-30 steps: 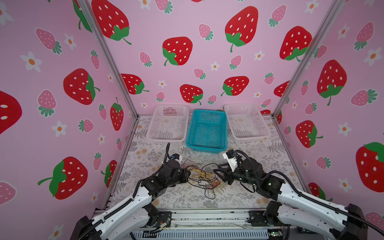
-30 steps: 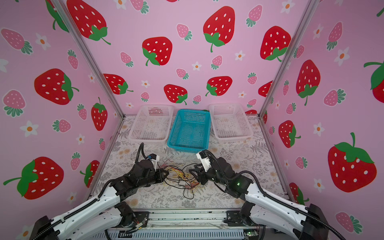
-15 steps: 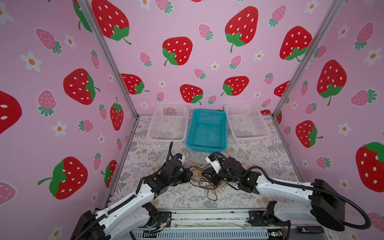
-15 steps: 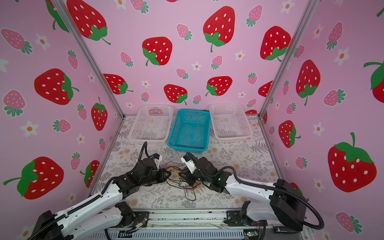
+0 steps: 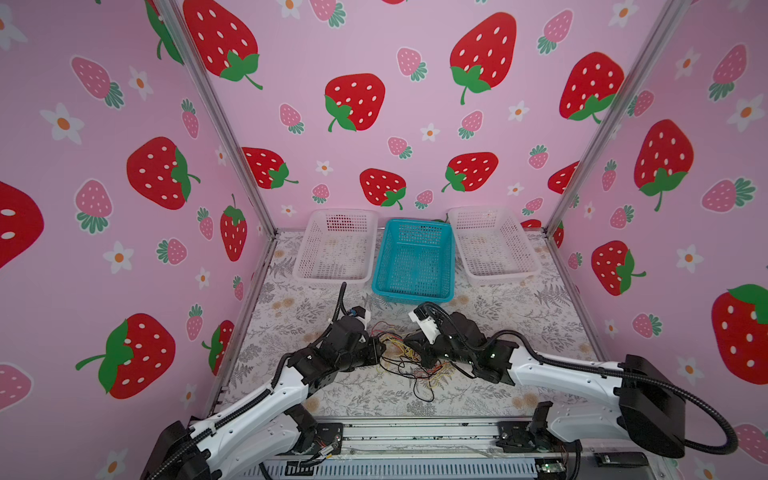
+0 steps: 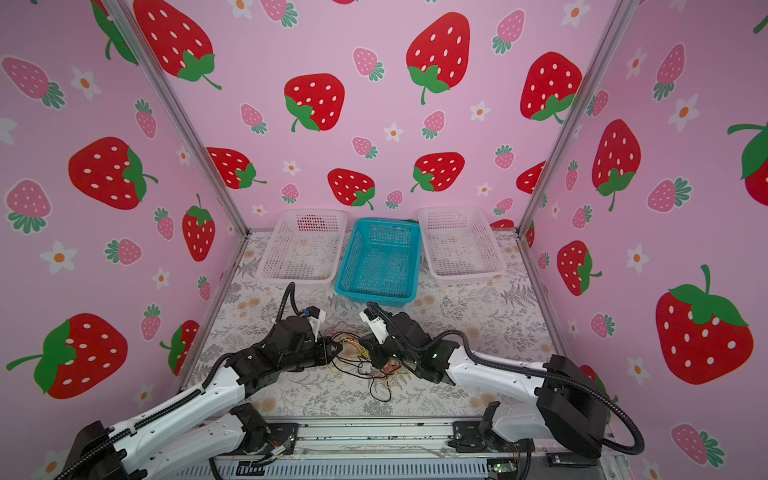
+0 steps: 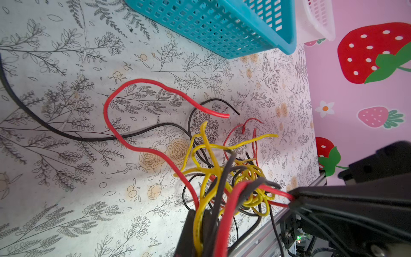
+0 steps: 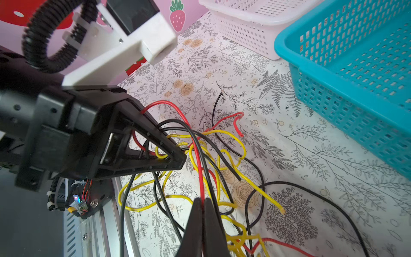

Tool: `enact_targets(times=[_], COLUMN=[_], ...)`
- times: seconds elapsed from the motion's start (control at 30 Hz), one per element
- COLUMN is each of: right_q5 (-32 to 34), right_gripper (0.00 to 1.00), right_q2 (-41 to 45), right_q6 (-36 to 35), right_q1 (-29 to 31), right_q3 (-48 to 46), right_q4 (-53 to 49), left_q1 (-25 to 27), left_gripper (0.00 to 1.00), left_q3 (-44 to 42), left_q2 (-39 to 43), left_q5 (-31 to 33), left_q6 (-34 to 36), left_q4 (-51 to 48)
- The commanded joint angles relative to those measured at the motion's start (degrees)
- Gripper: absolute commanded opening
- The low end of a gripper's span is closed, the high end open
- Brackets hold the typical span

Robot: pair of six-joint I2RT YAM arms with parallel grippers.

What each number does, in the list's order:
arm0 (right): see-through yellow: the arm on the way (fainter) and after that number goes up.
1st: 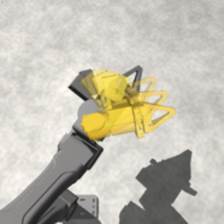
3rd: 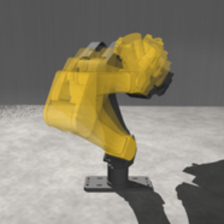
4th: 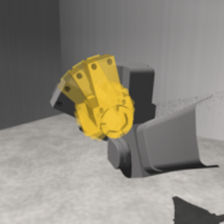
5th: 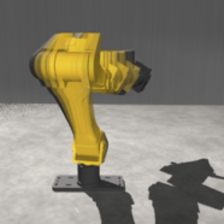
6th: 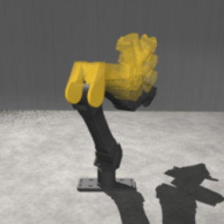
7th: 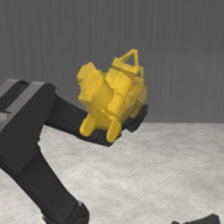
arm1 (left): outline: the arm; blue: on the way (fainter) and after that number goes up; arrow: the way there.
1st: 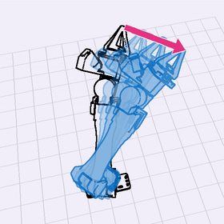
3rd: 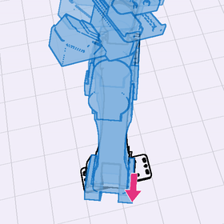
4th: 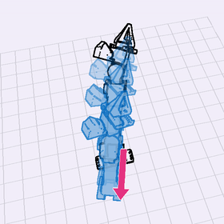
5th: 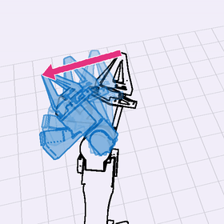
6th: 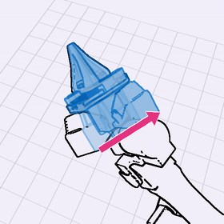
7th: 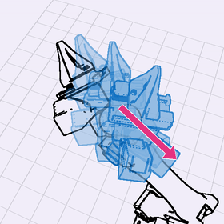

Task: Untangle the cables

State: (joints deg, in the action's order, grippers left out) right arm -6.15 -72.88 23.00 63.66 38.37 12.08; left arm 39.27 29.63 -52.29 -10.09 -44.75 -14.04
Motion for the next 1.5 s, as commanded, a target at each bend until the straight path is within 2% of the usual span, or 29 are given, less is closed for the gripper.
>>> enact_targets(times=[0.0,0.03,0.1,0.2,0.3,0.37,0.43,0.6,0.63,0.83,1.07,1.23,1.47], right_q5=[3.89,4.10,5.21,5.43,3.98,3.37,3.17,4.11,4.68,9.73,20.64,19.10,16.95], right_gripper=[0.00,0.00,0.00,0.00,0.00,0.00,0.00,0.00,0.00,0.00,0.00,0.00,0.00], right_q2=[4.15,4.85,6.14,7.93,9.89,11.00,12.11,14.99,15.63,20.26,26.14,27.42,26.78], right_q6=[-1.60,-1.80,-1.83,-0.87,0.52,0.77,1.28,2.70,2.94,4.36,6.68,9.95,13.71], right_q1=[0.24,0.16,-0.10,-1.00,-2.10,-2.33,-2.57,-3.00,-3.05,-3.58,-5.50,-8.07,-8.46], right_q3=[2.93,3.36,4.24,5.00,6.02,6.89,7.64,9.66,9.85,10.59,7.72,1.61,-8.05], right_q4=[-1.32,-1.81,-2.82,-3.63,-4.31,-4.88,-5.58,-8.10,-8.46,-12.05,-18.18,-19.46,-17.32], left_q1=[0.20,0.21,0.20,0.25,0.25,0.21,0.20,0.20,0.20,0.21,0.11,0.03,-0.04], left_gripper=[0.03,0.05,0.15,0.34,0.40,0.37,0.30,0.07,0.00,0.00,0.00,0.00,0.00], left_q3=[2.11,2.10,2.19,2.06,1.37,0.75,0.28,-0.79,-0.96,-1.72,-1.03,1.49,7.26], left_q2=[-0.41,-0.53,-0.69,-0.79,-0.88,-0.63,-0.21,1.29,1.56,2.11,5.13,8.61,14.05], left_q5=[-2.01,-2.27,-2.55,-3.05,-4.08,-4.41,-4.28,-4.08,-4.11,-3.45,-3.05,-3.35,-2.67], left_q6=[0.72,0.78,0.90,1.03,0.89,0.72,0.54,0.53,0.54,0.75,0.98,1.07,1.64], left_q4=[0.58,0.67,0.65,0.98,1.77,2.43,2.53,2.53,2.61,2.53,1.42,-0.58,-4.33])
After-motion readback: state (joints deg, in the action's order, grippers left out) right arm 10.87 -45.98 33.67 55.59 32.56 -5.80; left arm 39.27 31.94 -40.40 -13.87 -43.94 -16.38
